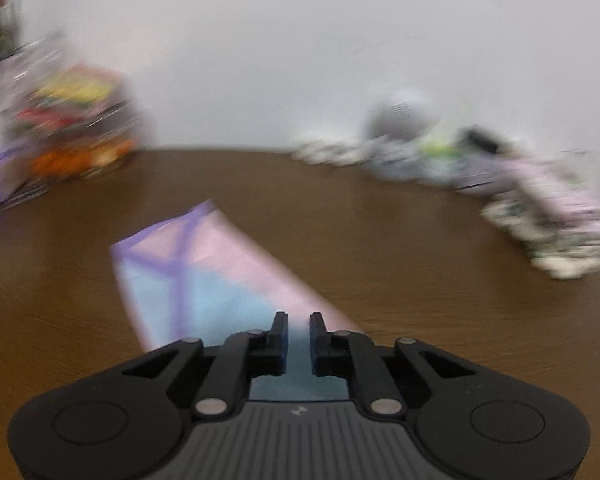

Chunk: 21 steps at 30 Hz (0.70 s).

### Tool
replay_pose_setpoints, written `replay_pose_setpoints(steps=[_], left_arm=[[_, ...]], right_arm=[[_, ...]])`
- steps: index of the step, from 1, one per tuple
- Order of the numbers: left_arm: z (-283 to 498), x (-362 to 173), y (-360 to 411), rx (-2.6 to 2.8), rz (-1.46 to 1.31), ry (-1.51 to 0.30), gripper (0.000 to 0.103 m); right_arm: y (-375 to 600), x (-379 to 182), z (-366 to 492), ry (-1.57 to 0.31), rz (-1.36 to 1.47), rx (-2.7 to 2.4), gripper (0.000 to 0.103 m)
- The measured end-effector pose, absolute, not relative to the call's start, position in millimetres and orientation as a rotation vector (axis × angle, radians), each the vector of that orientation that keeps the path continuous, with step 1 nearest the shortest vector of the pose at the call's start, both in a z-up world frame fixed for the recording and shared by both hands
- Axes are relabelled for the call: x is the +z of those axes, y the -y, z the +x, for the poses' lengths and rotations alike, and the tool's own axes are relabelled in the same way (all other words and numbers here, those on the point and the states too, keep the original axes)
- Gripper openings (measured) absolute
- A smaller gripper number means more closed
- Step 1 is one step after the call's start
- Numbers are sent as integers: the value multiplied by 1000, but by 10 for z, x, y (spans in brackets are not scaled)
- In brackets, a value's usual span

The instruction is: Fold clothes

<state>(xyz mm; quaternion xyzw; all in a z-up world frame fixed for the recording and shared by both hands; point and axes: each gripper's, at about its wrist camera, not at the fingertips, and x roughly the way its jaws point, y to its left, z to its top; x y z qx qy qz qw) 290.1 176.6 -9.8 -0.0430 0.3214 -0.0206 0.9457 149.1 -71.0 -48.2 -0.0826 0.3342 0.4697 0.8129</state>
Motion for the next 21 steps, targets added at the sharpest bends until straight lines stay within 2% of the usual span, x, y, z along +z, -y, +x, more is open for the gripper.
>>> replay_pose_setpoints(steps=[5, 11, 14, 15, 17, 18, 19, 21], left_arm=[[2891, -171, -1436, -62, 43, -756, 15], [2950, -282, -1472, 35, 109, -726, 15], [3006, -281, -1637, 40, 36, -712, 17], [3008, -273, -1703, 40, 1, -702, 19], [2914, -223, -1825, 83, -55, -643, 31], [2851, -173, -1873, 110, -78, -604, 43], [2780, -120, -1912, 124, -100, -573, 49], [2641, -29, -1977, 119, -142, -534, 49]], right_arm=[[708, -476, 1486, -712, -180, 1003, 44], [707, -472, 1481, -712, -180, 1002, 44], [706, -472, 1479, -712, -180, 1002, 44], [706, -473, 1479, -711, -180, 1002, 44], [705, -477, 1475, -711, -180, 1005, 45], [706, -481, 1472, -710, -180, 1007, 45], [708, -483, 1472, -710, -181, 1008, 46], [711, -484, 1470, -710, -181, 1010, 46]])
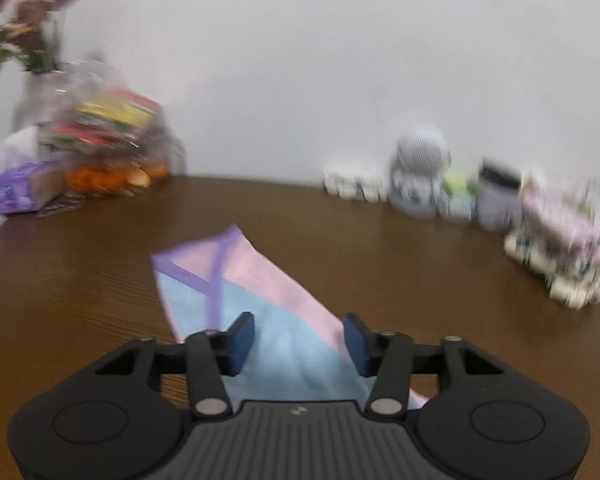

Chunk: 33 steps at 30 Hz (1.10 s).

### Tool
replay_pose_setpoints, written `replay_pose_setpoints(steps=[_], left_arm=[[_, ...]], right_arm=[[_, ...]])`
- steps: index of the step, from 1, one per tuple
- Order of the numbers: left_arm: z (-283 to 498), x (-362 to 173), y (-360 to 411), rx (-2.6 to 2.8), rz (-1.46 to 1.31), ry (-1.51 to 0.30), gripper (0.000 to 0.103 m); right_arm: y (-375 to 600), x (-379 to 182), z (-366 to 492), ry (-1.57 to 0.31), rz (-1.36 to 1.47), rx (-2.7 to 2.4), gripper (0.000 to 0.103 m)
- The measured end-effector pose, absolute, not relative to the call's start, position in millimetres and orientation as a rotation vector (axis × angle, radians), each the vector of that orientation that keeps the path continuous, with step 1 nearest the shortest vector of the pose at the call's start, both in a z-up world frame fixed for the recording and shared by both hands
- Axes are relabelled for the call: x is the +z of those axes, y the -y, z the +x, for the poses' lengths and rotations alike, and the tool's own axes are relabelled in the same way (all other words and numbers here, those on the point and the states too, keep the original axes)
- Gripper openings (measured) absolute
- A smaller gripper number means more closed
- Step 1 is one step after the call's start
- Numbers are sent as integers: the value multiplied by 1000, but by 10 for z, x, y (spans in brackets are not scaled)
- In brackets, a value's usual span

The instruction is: Fold clothes

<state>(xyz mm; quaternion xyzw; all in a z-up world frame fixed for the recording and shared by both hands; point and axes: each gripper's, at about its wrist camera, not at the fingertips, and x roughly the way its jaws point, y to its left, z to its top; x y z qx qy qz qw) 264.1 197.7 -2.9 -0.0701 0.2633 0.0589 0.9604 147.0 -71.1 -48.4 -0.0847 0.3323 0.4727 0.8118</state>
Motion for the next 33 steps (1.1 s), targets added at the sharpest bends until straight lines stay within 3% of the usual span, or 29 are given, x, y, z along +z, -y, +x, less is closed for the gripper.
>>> replay_pose_setpoints(steps=[2, 4, 16, 25, 33], left_arm=[[2587, -38, -1941, 71, -137, -563, 40], [2546, -63, -1891, 20, -125, -600, 13], [2542, -256, -1671, 80, 39, -715, 13], [2122, -212, -1513, 114, 55, -746, 13], [1567, -228, -1338, 125, -17, -741, 25]], right_arm=[[711, -484, 1467, -709, -183, 1011, 47], [712, -486, 1467, -709, -187, 1012, 47], [664, -450, 1396, -705, -314, 1024, 47], [816, -358, 1397, -765, -458, 1108, 47], [1241, -284, 1327, -822, -581, 1126, 48]])
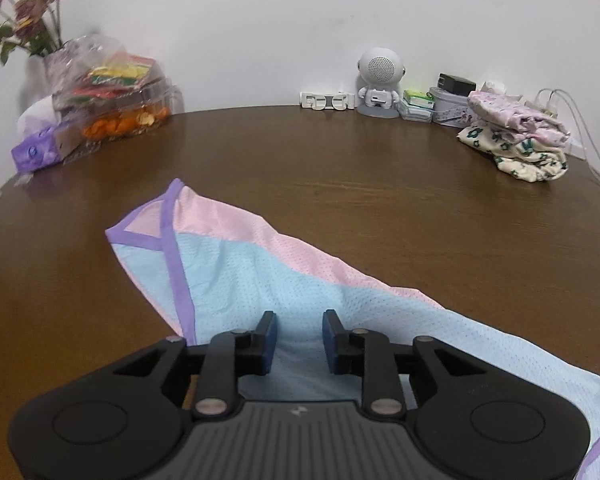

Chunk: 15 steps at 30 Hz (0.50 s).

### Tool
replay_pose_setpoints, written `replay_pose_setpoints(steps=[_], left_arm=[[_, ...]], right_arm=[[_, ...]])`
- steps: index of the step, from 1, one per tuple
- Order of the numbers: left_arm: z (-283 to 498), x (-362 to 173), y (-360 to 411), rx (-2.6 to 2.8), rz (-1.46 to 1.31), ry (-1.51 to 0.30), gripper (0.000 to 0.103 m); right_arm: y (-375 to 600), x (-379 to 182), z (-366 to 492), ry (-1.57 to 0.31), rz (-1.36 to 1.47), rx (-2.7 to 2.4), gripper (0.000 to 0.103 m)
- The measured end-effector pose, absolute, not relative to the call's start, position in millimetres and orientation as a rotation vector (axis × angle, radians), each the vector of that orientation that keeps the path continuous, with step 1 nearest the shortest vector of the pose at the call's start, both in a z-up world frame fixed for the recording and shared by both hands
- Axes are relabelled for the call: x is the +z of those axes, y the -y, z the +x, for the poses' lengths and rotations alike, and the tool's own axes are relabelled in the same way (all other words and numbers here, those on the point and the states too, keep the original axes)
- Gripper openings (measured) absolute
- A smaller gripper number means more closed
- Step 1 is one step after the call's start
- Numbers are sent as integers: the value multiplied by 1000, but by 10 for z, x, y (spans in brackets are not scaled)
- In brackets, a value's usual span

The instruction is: Fold clothes

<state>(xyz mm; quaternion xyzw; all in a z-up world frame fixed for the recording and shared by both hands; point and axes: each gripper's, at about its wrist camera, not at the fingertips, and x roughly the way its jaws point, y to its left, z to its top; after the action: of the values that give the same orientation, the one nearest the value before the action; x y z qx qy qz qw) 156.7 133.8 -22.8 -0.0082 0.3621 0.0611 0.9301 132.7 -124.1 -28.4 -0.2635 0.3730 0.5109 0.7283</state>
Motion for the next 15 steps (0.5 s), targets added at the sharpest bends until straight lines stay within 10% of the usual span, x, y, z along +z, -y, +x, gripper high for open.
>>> replay_pose_setpoints(steps=[9, 15], left_arm=[[1107, 50, -1125, -6, -118, -568, 91], [812, 183, -648, -281, -32, -523, 95]], right_arm=[[1924, -43, 1331, -772, -85, 997, 88], [2521, -94, 1233, -839, 288, 846, 101]])
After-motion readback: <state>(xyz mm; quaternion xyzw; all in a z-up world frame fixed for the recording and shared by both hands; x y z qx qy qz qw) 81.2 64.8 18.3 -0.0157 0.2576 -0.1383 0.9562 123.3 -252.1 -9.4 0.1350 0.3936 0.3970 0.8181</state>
